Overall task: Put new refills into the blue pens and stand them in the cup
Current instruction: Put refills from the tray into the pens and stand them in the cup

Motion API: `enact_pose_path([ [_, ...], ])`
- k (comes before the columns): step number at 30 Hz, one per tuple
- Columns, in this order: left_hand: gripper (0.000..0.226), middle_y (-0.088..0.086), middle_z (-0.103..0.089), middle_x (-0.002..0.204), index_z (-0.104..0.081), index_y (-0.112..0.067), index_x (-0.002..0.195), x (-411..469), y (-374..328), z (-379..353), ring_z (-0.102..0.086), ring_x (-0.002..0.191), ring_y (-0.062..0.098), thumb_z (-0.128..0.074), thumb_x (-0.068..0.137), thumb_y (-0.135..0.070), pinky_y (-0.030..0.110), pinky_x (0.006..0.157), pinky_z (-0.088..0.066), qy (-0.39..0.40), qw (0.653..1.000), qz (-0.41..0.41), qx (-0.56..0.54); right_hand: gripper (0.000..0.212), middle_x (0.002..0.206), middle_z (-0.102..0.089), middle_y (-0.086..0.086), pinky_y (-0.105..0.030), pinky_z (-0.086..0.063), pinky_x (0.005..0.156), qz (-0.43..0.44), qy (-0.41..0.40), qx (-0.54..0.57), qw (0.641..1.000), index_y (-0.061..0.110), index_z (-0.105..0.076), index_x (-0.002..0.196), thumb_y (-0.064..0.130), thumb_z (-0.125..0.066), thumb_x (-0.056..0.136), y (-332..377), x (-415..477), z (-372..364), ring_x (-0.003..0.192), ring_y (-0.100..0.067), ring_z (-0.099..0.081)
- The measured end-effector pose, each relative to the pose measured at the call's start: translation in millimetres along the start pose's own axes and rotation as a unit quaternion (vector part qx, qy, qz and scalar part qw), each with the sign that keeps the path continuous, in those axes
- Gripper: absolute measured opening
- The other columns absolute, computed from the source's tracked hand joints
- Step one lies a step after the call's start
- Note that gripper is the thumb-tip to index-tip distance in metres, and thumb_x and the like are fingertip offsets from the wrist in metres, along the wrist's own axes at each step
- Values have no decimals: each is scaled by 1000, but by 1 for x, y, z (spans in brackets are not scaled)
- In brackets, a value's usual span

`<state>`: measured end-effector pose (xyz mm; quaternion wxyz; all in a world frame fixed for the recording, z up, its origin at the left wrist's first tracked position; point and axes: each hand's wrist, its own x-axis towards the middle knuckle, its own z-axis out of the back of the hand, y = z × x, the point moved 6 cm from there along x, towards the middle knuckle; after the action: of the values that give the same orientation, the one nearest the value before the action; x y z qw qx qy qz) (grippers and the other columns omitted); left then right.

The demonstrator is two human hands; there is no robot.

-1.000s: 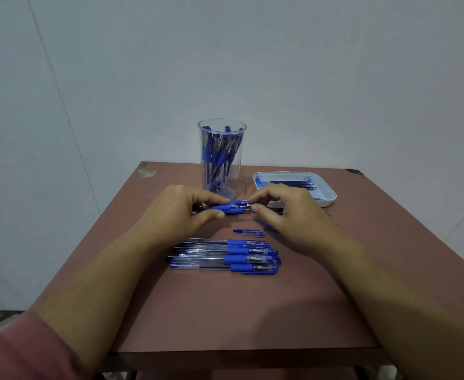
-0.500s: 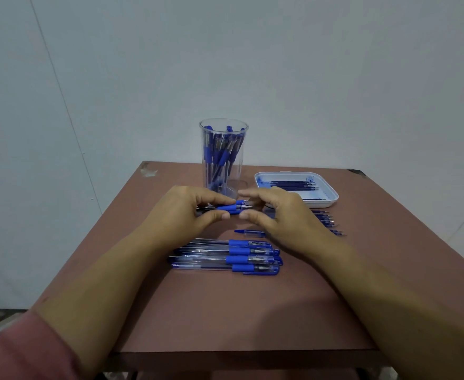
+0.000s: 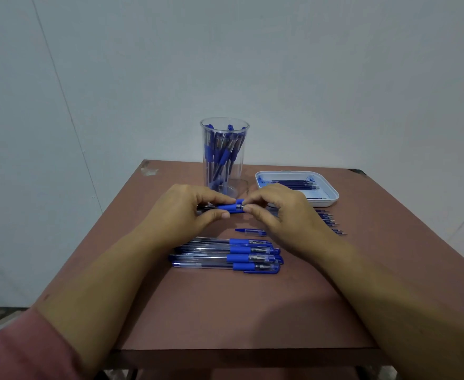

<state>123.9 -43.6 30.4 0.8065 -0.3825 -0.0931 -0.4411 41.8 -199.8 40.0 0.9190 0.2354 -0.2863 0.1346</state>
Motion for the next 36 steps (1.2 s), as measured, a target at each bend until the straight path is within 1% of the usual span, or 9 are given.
enact_pose_path([
  [5, 29, -29, -67, 88, -71, -45, 105, 0, -1, 0, -63, 86, -9, -77, 81, -29, 16, 78, -48, -4, 1000, -5, -4, 21, 90, -64, 13, -19, -46, 78, -11, 7, 7, 1000, 20, -70, 106, 26, -71, 87, -1, -2, 1, 86, -4, -56],
  [11, 28, -22, -72, 94, -72, -44, 106, -1, -1, -1, -65, 87, -4, -76, 82, -31, 30, 82, -55, 2, 1000, -4, -3, 18, 86, -69, 5, -24, -44, 72, -30, 22, 2, 999, 19, -73, 100, 31, -60, 95, -5, -1, -2, 81, -8, -58],
  [14, 29, -25, -71, 93, -71, -45, 105, 0, -1, 0, -64, 88, -7, -77, 82, -28, 25, 82, -53, -4, 1000, -2, -7, 22, 92, -68, 9, -18, -48, 77, -27, 21, 15, 999, 22, -70, 110, 30, -68, 89, -5, -2, 0, 87, -4, -60],
  [19, 30, -34, -65, 85, -70, -46, 105, 0, -3, -1, -63, 88, -9, -76, 82, -29, 13, 79, -47, 3, 1000, -8, 2, 14, 88, -66, 7, -22, -45, 74, -5, 17, -19, 1000, 18, -71, 99, 28, -64, 92, -3, -1, -2, 82, -6, -56],
  [23, 29, -31, -66, 85, -72, -43, 106, 0, -4, 0, -63, 86, -9, -77, 82, -28, 11, 77, -46, -3, 1000, -10, -2, 27, 95, -65, 12, -15, -47, 79, -25, 27, 14, 999, 25, -66, 116, 30, -68, 89, -5, -3, -1, 88, -3, -58],
  [26, 30, -35, -62, 80, -71, -44, 104, 0, -4, 0, -62, 83, -10, -77, 81, -27, 6, 74, -43, -1, 1000, -12, 3, 17, 91, -64, 9, -18, -47, 76, -6, 15, 2, 1000, 20, -69, 106, 23, -69, 89, -2, -1, -1, 85, -5, -58],
  [28, 29, -33, -64, 82, -71, -44, 105, 0, -4, -1, -63, 84, -8, -78, 80, -28, 11, 77, -48, 5, 1000, -12, 9, 13, 89, -66, 8, -16, -45, 75, 1, 12, -3, 1000, 17, -71, 101, 24, -65, 92, -1, 0, -1, 83, -6, -57],
  [31, 29, -28, -67, 86, -72, -42, 106, 0, -4, -2, -64, 85, -6, -77, 80, -30, 16, 79, -50, 8, 1000, -10, 5, 20, 93, -66, 10, -14, -46, 78, -5, 14, 6, 1000, 18, -70, 108, 27, -64, 92, -1, -1, 0, 87, -3, -58],
  [36, 31, -30, -68, 84, -71, -45, 100, 0, -8, 1, -65, 85, -7, -79, 78, -24, 7, 75, -45, -16, 999, -24, -27, 13, 84, -62, 11, -12, -42, 73, 17, -8, -27, 999, 14, -71, 97, 25, -66, 91, 2, -2, 0, 78, -4, -54],
])
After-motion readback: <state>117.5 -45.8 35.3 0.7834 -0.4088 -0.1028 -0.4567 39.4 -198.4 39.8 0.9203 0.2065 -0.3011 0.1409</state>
